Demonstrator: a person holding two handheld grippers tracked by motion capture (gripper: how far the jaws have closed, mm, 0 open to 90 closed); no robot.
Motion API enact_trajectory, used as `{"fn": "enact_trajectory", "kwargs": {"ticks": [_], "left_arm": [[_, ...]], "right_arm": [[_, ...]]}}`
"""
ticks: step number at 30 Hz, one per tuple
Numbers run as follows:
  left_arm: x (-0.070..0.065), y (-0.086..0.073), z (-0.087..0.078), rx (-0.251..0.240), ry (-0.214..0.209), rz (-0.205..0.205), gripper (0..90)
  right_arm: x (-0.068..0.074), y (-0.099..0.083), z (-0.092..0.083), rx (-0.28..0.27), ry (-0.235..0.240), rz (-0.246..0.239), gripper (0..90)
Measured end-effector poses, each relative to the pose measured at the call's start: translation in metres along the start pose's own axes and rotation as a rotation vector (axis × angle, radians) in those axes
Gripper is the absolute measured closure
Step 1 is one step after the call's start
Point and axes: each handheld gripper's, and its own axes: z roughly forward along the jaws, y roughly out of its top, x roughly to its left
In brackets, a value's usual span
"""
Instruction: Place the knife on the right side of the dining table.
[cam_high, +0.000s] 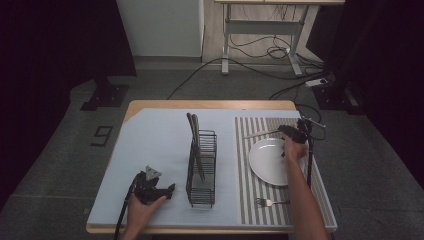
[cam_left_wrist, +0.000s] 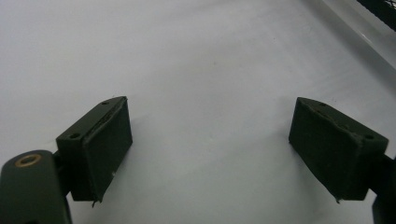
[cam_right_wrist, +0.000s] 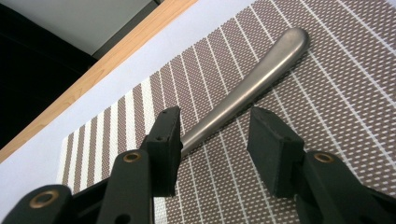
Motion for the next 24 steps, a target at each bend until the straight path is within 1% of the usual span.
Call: {"fn": "enact_trajectory", "kwargs": {"ticks": [3,5,7,8,9,10,11,12,14,15,16,18,20,21,22,23,24], "left_arm": [[0.0,0.0,0.0,0.0,0.0,0.0,12.9],[0.0,0.0,0.0,0.0,0.0,0.0,12.9],[0.0,0.0,0.0,0.0,0.0,0.0,12.9],[0.0,0.0,0.0,0.0,0.0,0.0,12.9],[0.0,0.0,0.0,0.0,0.0,0.0,12.9],[0.0,0.0,0.0,0.0,0.0,0.0,12.9],[0.0,0.0,0.0,0.0,0.0,0.0,12.9],[0.0,0.0,0.0,0.0,0.0,0.0,13.0],[0.0,0.0,0.0,0.0,0.0,0.0,12.9],[0.0,0.0,0.0,0.0,0.0,0.0,12.9],[0.0,0.0,0.0,0.0,0.0,0.0,12.9],[0.0,0.0,0.0,0.0,0.0,-0.001,12.9],[0.0,0.0,0.0,0.0,0.0,0.0,12.9],[0.0,0.0,0.0,0.0,0.0,-0.001,12.9],[0.0,0.0,0.0,0.0,0.0,0.0,12.9],[0.0,0.0,0.0,0.0,0.0,0.0,12.9],[0.0,0.0,0.0,0.0,0.0,-0.001,12.9]], "right_arm": [[0.0,0.0,-0.001,0.001,0.006,0.006,53.4],[0.0,0.001,-0.003,-0.007,0.013,0.003,53.2],[0.003,0.003,-0.007,-0.033,0.022,-0.018,52.9],[0.003,0.003,-0.007,-0.033,0.022,-0.018,52.9],[0.006,0.004,-0.009,-0.045,0.029,-0.036,52.5],[0.006,0.004,-0.009,-0.045,0.029,-0.036,52.5],[0.009,0.005,-0.011,-0.053,0.035,-0.051,51.8],[0.009,0.005,-0.011,-0.053,0.035,-0.051,51.8],[0.012,0.006,-0.013,-0.061,0.037,-0.074,51.1],[0.016,0.008,-0.015,-0.079,0.031,-0.108,50.1],[0.016,0.008,-0.015,-0.079,0.031,-0.108,50.1],[0.018,0.011,-0.016,-0.09,0.024,-0.136,49.6],[0.019,0.017,-0.016,-0.076,0.002,-0.168,49.3],[0.019,0.017,-0.016,-0.076,0.002,-0.168,49.3],[0.02,0.019,-0.015,-0.073,-0.004,-0.182,49.1],[0.021,0.022,-0.014,-0.074,-0.013,-0.21,49.0],[0.021,0.022,-0.014,-0.074,-0.013,-0.21,49.0]]}}
